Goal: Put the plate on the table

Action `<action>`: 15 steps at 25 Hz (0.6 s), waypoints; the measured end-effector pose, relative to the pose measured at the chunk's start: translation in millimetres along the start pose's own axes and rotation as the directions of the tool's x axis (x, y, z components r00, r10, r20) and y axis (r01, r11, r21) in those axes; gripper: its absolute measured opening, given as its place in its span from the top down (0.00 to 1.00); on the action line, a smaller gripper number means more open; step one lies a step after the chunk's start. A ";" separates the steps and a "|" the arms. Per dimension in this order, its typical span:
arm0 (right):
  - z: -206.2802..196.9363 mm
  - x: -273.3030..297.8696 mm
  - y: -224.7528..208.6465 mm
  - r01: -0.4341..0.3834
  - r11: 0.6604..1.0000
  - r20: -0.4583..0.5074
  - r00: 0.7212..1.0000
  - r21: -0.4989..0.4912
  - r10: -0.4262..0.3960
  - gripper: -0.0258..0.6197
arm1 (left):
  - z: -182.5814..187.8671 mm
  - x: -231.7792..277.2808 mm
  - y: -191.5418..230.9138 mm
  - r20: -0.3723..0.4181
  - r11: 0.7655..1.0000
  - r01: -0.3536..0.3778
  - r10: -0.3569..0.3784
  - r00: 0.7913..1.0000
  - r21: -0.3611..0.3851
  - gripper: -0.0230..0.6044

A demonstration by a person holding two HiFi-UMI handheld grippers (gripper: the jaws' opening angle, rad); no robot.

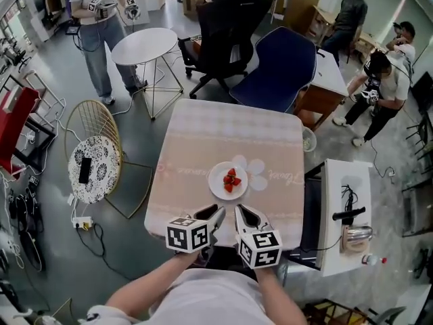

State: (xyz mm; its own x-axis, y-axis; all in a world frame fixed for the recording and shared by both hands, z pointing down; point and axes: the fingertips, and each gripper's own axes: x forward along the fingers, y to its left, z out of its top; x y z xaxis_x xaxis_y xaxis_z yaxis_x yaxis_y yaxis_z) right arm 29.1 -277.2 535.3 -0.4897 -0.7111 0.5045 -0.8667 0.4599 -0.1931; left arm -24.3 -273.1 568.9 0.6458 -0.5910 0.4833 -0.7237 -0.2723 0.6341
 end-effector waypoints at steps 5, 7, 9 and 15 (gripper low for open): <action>2.7 -14.6 17.2 0.007 1.000 0.030 1.000 -0.005 -0.007 0.95 | 1.1 -19.1 -13.7 0.030 0.989 0.003 -0.007 1.000 0.147 0.84; 4.5 -18.8 24.1 0.001 1.000 0.042 0.999 0.004 -0.001 0.95 | 2.9 -27.9 -19.4 0.054 0.974 -0.013 0.001 0.999 0.226 0.91; 5.1 -22.3 31.7 -0.008 1.000 0.051 0.999 0.005 0.008 0.95 | 2.4 -35.2 -23.5 0.071 0.957 -0.024 0.003 0.997 0.290 0.94; 5.5 -31.4 49.8 -0.012 1.000 0.071 0.997 -0.024 0.013 0.95 | -3.1 -50.5 -23.3 0.082 0.933 -0.034 0.005 0.997 0.359 0.95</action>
State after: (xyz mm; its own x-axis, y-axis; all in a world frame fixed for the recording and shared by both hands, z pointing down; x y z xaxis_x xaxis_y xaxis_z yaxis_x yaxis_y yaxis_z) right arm 0.8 -234.9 505.3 -0.5066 -0.7408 0.4411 -0.8585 0.4807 -0.1788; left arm -39.3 -234.6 531.5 0.6203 -0.6523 0.4355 -0.7842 -0.5068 0.3580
